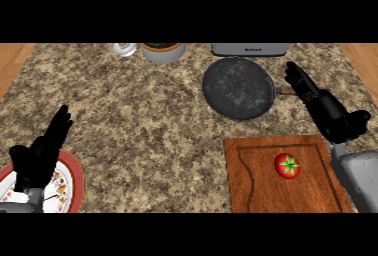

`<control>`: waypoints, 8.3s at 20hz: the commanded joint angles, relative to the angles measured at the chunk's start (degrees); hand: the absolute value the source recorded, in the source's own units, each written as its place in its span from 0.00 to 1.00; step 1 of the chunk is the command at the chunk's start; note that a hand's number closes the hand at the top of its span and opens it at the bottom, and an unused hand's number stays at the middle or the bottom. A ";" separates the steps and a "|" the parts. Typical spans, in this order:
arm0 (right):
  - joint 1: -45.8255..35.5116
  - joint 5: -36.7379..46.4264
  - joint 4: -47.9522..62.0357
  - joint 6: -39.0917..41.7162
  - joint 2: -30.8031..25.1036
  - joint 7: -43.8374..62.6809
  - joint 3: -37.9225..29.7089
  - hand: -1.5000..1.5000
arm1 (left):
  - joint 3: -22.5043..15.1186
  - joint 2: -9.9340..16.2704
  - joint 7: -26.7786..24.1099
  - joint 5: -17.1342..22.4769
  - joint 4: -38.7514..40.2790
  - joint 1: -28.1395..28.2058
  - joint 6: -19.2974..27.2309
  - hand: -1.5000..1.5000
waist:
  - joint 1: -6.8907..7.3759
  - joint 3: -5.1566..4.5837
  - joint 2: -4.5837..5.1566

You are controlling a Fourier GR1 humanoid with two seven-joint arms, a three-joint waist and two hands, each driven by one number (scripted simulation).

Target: Pick the tomato from the cutting board and place it in the pan

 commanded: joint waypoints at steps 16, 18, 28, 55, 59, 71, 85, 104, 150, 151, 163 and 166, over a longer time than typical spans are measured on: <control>3.13 37.48 -7.52 -14.73 -6.85 -9.17 12.20 0.00 | -7.12 -14.59 7.18 9.28 -1.39 -4.07 -7.61 0.50 | 0.31 0.71 0.08; 2.54 42.79 -6.05 -9.09 -12.15 -1.95 16.92 0.00 | -7.17 -13.36 8.07 9.16 -4.12 -3.39 -6.94 0.50 | 0.43 0.58 -0.17; -5.72 59.98 -10.25 20.91 -14.88 31.03 31.82 0.00 | -7.40 -12.28 9.30 9.39 -5.03 -2.47 -8.06 0.50 | 1.81 0.30 -0.52; 1.68 74.38 -13.28 50.20 3.86 57.28 35.02 0.00 | -4.67 -15.39 7.08 6.26 -0.99 -3.39 -9.73 0.50 | 0.35 0.72 0.12; 3.02 77.82 -10.63 46.10 2.76 51.86 33.56 0.00 | -5.15 -17.19 14.25 6.52 -7.73 -4.49 -7.62 0.50 | 0.66 0.76 0.13; 3.22 84.53 -6.66 40.10 2.37 41.01 30.98 1.00 | -3.34 -18.69 12.13 3.08 -6.79 -2.66 -9.94 0.50 | 0.73 0.75 0.17; 8.70 81.08 -12.19 21.82 9.50 22.97 38.19 1.00 | -1.95 -17.50 12.40 3.87 -7.86 -0.24 -12.33 0.50 | 0.37 0.93 0.10; 19.93 59.43 -40.74 -0.95 18.59 19.54 26.15 1.00 | -2.53 -19.68 11.17 2.21 -6.54 -1.88 -11.60 0.50 | 0.69 0.78 0.38; -36.08 50.42 68.74 -29.23 15.37 -22.23 -22.13 0.00 | -3.14 -21.94 15.78 1.22 -7.09 -7.42 -14.12 0.50 | 6.07 1.09 2.76; -37.04 48.54 67.97 -27.35 15.31 -23.92 -23.74 0.00 | -1.57 -20.59 14.41 2.52 -6.74 -5.70 -15.60 0.50 | 6.07 1.04 2.54; -36.55 33.98 70.64 -2.94 7.05 -32.00 -36.84 0.00 | -2.57 -22.19 14.03 0.93 -6.65 -5.31 -13.89 0.50 | 5.17 1.05 2.34; -34.61 34.93 72.00 4.91 3.53 -34.13 -35.73 0.00 | -1.87 -21.83 12.90 1.47 -5.75 -5.52 -14.85 0.50 | 5.07 1.06 2.62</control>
